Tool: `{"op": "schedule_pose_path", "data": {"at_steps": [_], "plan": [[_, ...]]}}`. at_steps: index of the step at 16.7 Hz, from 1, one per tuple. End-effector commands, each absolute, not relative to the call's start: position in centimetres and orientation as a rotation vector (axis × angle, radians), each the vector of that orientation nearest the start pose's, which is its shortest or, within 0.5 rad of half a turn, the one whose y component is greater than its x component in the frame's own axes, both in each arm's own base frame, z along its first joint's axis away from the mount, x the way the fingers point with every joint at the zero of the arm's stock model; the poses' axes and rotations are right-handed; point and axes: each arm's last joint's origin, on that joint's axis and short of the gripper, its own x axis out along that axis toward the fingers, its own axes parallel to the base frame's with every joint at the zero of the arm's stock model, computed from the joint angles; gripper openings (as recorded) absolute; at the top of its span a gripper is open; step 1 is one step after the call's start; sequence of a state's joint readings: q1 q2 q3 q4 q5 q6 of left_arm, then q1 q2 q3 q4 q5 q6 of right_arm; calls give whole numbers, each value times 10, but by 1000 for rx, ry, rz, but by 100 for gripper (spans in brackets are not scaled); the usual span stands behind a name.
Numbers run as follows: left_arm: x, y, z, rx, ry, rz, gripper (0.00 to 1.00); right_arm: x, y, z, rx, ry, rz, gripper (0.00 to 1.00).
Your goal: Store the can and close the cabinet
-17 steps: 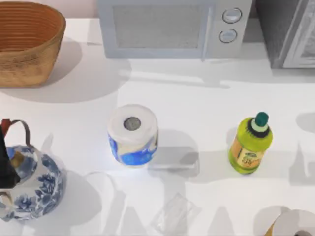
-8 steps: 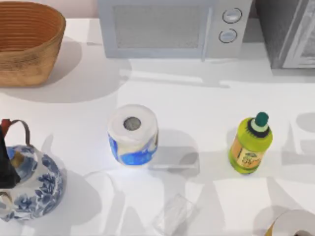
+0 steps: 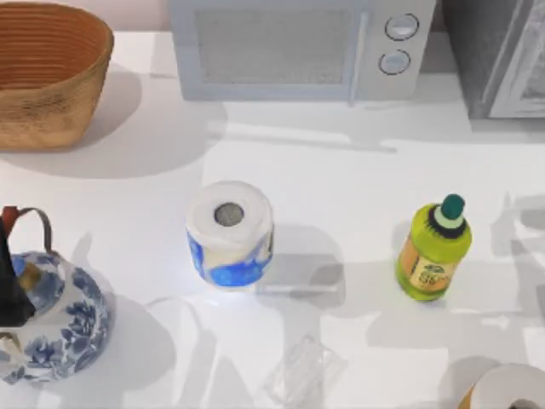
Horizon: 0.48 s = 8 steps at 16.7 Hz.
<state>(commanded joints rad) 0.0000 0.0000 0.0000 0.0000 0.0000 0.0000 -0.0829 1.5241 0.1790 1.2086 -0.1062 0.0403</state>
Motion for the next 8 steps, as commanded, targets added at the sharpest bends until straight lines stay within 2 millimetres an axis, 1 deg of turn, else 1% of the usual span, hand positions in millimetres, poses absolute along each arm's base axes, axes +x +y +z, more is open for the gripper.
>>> {"op": "schedule_pose_path", "data": {"at_steps": [2,4,6,8], "plan": [[106,-1,160,0,0,0,100,234,-22,103,33,161,29,100],[106,-1,160,0,0,0,100,239,-30,82,25,178,22,100],[106,-1,160,0,0,0,100,241,-37,65,15,189,14,100],[106,-1,160,0,0,0,100,240,-43,54,6,193,3,100]]}}
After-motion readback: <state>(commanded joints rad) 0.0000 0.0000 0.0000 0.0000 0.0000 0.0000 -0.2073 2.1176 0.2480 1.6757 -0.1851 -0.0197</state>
